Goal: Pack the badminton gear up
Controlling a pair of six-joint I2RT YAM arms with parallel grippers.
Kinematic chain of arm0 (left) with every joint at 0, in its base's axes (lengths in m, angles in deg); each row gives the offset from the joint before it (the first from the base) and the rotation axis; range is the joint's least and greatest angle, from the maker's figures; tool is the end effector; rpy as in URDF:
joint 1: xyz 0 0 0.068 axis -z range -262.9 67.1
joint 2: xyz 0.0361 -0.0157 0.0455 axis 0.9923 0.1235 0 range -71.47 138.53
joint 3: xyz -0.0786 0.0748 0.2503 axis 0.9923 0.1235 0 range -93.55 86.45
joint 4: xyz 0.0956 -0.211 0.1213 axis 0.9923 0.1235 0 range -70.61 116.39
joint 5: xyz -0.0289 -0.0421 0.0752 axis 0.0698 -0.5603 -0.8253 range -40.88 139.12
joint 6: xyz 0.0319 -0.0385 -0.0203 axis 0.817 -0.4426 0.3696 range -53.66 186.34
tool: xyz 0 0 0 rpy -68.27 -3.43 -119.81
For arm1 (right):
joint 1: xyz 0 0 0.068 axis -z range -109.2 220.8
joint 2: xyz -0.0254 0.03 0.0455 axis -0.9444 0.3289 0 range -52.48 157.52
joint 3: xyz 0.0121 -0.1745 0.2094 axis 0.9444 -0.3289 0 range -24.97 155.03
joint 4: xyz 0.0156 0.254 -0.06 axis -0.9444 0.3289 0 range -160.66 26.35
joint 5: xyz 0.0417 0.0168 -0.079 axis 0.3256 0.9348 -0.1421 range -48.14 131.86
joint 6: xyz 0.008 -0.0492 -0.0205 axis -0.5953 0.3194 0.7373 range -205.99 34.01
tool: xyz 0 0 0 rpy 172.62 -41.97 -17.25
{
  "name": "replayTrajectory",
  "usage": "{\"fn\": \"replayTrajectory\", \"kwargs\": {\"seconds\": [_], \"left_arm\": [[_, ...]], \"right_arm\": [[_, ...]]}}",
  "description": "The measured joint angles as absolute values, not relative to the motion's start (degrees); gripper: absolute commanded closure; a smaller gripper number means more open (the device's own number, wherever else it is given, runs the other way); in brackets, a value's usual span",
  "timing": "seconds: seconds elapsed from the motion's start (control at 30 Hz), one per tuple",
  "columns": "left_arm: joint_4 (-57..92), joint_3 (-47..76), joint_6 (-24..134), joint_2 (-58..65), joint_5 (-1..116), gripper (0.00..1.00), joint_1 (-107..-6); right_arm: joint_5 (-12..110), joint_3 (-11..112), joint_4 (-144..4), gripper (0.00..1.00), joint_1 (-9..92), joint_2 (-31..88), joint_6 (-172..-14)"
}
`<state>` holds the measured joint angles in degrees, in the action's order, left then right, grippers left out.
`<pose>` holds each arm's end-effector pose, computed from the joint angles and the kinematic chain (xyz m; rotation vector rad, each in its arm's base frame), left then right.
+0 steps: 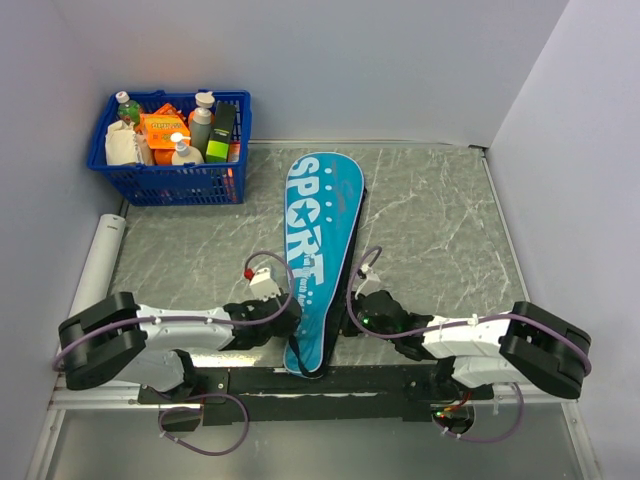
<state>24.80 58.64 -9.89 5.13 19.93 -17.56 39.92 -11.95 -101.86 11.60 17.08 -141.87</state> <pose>0.1104 -0.1989 0.1402 -0.4313 2.3850 -0.5299 0.1095 0.1814 0.1427 -0.0409 2.2435 1.1779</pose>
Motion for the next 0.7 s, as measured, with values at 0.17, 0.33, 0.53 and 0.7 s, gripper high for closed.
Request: {"fn": "replayTrajectory", "kwargs": {"seconds": [0.17,0.33,0.53,0.7], "left_arm": [[25.07,61.85,-11.99,1.04,22.99,0.88,-16.56],[27.97,62.18,-13.08,-0.82,23.71,0.89,-13.78],[35.08,59.91,-14.08,-1.12,23.43,0.95,-8.75],[40.15,58.55,-16.16,-1.3,22.9,0.96,-4.4]], "right_arm": [[38.98,-11.93,-101.94,0.68,11.6,18.0,-141.82],[38.85,-11.89,-103.23,0.68,11.6,19.33,-141.87],[39.18,-11.78,-106.18,0.69,11.71,21.87,-142.32],[39.46,-11.49,-107.49,0.7,11.71,23.2,-142.85]]}}
